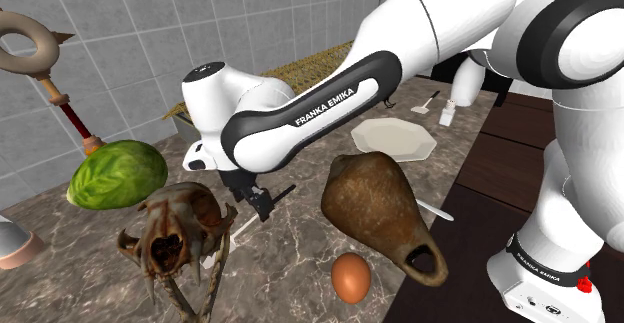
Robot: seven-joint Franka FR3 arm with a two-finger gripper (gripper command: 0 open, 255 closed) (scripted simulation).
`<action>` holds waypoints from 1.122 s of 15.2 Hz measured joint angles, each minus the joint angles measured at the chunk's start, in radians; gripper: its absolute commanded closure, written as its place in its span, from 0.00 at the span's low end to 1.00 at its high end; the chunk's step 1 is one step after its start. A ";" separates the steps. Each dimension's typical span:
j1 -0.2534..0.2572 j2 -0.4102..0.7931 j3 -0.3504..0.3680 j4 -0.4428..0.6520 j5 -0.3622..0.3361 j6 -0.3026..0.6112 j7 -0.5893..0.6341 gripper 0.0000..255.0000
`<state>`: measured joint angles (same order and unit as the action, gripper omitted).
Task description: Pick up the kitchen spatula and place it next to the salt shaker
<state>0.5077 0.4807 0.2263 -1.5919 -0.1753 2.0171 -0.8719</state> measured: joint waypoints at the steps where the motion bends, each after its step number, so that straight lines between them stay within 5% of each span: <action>1: 0.000 0.004 -0.001 -0.005 -0.002 0.010 0.001 0.00; 9: 0.000 0.015 -0.003 -0.028 -0.006 0.042 0.005 0.00; 10: 0.000 0.015 -0.003 -0.028 -0.006 0.042 0.005 1.00; 17: 0.000 0.015 -0.003 -0.028 -0.006 0.042 0.005 1.00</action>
<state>0.5078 0.4953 0.2236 -1.6200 -0.1813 2.0595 -0.8669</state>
